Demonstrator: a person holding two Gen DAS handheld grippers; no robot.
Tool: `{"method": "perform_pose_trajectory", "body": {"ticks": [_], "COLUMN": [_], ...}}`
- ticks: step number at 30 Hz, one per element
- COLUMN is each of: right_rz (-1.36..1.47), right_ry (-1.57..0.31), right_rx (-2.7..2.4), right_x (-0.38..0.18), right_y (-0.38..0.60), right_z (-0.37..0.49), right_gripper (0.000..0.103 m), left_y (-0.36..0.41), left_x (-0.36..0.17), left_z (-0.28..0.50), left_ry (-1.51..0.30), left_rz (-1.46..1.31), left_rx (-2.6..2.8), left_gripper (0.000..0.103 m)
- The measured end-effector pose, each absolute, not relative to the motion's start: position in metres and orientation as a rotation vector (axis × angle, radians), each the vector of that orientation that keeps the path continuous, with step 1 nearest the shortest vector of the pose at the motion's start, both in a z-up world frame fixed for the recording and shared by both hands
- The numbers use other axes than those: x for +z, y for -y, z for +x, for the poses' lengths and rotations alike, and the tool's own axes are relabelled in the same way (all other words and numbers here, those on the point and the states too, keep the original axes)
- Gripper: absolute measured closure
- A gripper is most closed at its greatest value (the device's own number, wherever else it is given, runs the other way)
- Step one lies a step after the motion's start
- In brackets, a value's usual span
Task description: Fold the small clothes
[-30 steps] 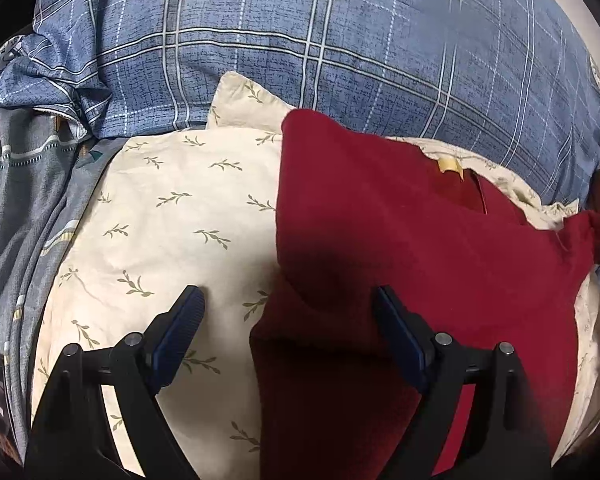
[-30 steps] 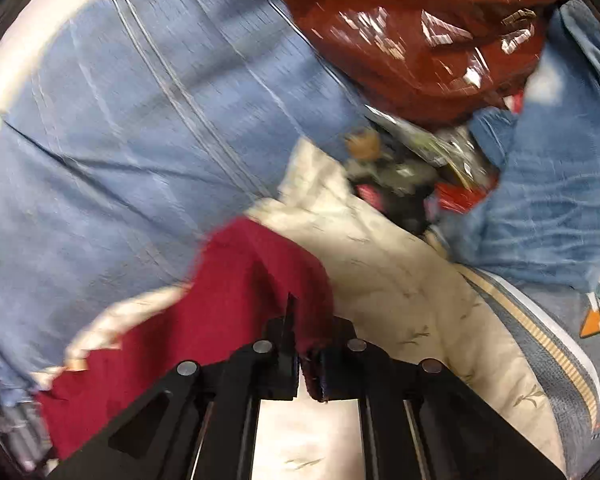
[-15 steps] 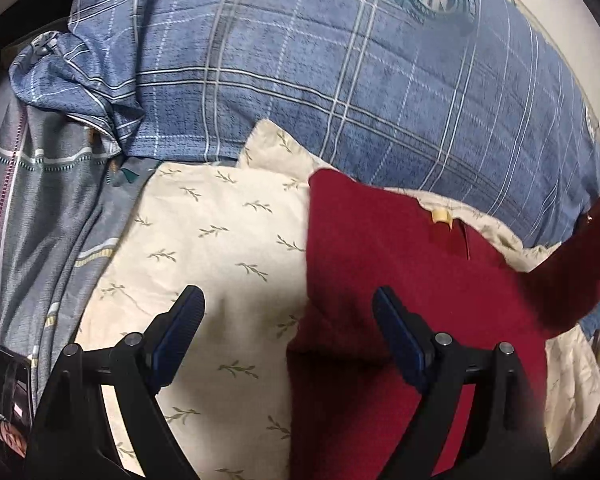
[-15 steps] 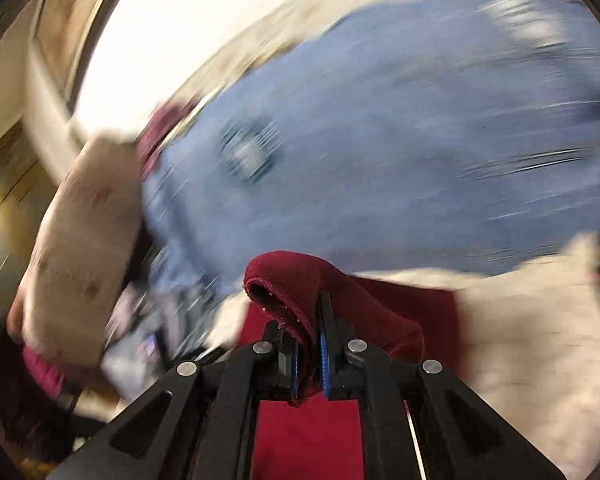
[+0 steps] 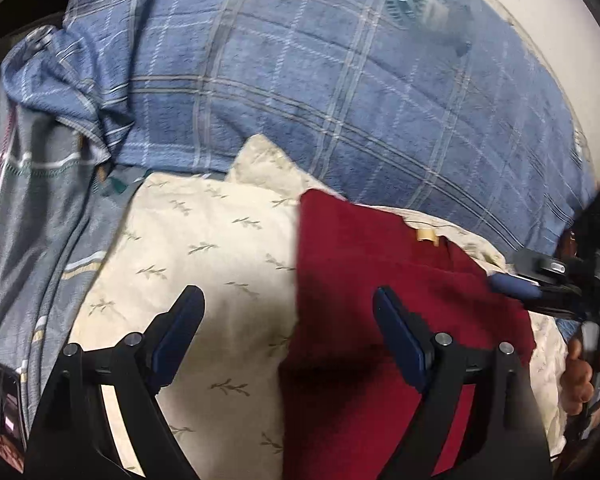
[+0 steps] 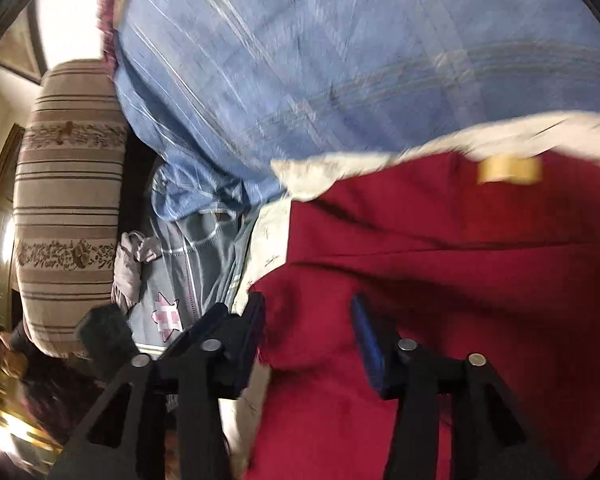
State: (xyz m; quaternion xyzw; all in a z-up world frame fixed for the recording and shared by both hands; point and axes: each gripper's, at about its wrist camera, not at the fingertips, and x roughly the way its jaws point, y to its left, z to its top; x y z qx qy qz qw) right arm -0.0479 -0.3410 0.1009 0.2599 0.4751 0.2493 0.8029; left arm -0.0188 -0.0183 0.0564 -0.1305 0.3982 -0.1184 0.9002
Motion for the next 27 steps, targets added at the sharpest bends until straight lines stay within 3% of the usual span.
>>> {"method": "perform_pose_trajectory", "body": {"ticks": [3,10,14,18,21,24,27], "right_rz": [0.406,0.496,0.404,0.394,0.338,0.264,0.328], "right_ry": [-0.931,-0.884,-0.858,-0.950,-0.985,-0.894,-0.920], "right_rx": [0.317,0.089,-0.145,-0.064,-0.020,-0.048,-0.110], "right_x": [0.120,0.090,0.082,0.060,0.049,0.069,0.049], "right_y": [0.382,0.463,0.491,0.491,0.477,0.485,0.505], "right_z": [-0.091,-0.132,-0.120,-0.086,-0.071,-0.086,-0.087], "right_gripper": [0.032,0.034,0.032,0.034,0.074,0.084,0.084], "left_y": [0.032,0.034,0.029,0.041,0.043,0.042,0.045], "left_x": [0.057,0.044,0.033,0.028,0.033,0.040,0.037], "left_z": [-0.022,-0.014,-0.003,0.000,-0.003,-0.005,-0.004], "left_ry": [-0.824,-0.865,-0.902,-0.899,-0.883,-0.848,-0.864], "left_rz": [-0.240,-0.232,-0.291,-0.241,-0.230,-0.218,-0.191], "left_rx": [-0.289,-0.256,-0.258,-0.260,-0.267,-0.268,-0.259], "left_gripper": [0.016,0.016,0.016,0.016,0.016,0.016,0.016]}}
